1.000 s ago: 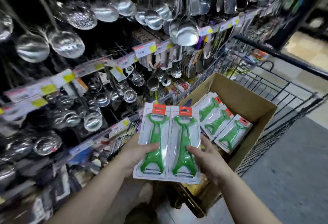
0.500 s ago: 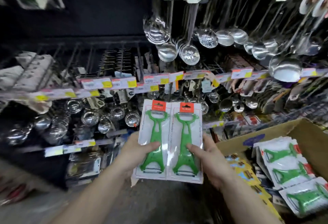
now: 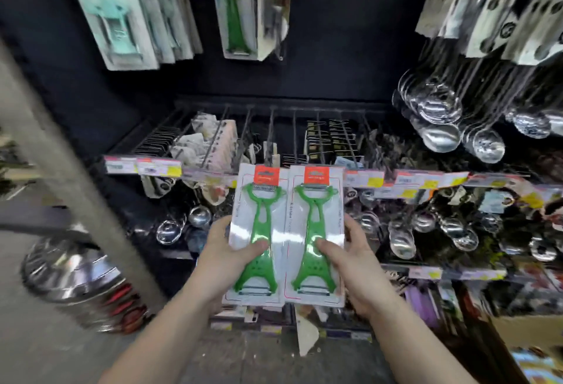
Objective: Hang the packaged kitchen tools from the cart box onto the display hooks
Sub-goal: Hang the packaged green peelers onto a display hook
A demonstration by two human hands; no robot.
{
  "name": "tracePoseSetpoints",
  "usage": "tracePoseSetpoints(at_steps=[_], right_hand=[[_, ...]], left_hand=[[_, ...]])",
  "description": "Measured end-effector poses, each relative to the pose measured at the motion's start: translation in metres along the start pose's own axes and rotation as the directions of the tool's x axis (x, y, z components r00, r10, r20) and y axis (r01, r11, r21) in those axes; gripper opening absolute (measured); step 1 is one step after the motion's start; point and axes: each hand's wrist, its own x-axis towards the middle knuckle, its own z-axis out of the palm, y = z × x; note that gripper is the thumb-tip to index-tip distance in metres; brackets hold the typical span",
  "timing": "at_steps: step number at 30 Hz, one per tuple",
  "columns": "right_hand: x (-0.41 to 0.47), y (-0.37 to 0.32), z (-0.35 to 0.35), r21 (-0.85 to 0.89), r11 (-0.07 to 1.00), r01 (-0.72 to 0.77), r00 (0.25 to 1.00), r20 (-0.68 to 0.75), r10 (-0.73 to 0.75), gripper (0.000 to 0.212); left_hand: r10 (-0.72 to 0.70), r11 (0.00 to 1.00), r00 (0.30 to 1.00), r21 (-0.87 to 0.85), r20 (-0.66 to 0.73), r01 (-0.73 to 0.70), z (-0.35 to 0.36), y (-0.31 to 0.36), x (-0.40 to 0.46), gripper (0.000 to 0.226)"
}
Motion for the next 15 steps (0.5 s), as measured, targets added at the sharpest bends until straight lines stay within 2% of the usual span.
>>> tracePoseSetpoints(at_steps=[3,6,10,12,15], right_hand=[[0.009,-0.009,0.039,0.02,0.999,0.026,0.999,0.031,-0.027,0.06],[0.015,-0.023,0.071,0.061,0.997,0.049,0.997,0.061,-0.052,0.051],[0.025,-0.04,0.1,0.043,0.995,0.085,0.994,0.072,-0.088,0.057],[0.031,-0.047,0.108,-0.007,0.993,0.121,0.99,0.073,-0.12,0.051],[0.039,-0.059,0.116,-0.029,0.987,0.16,0.984,0.087,-0.157,0.053]], left_hand=[[0.03,0.999,0.999,-0.022,-0.015,-0.03,-0.036,0.013,0.011,0.07],[0.079,0.996,0.996,-0.032,-0.037,-0.081,-0.065,0.027,0.017,0.049],[0.108,0.992,0.992,-0.066,-0.062,-0.112,-0.088,0.046,0.025,0.069],[0.116,0.99,0.991,-0.077,-0.071,-0.122,-0.095,0.055,0.028,0.081],[0.139,0.986,0.987,-0.08,-0.074,-0.145,-0.1,0.064,0.037,0.069]])
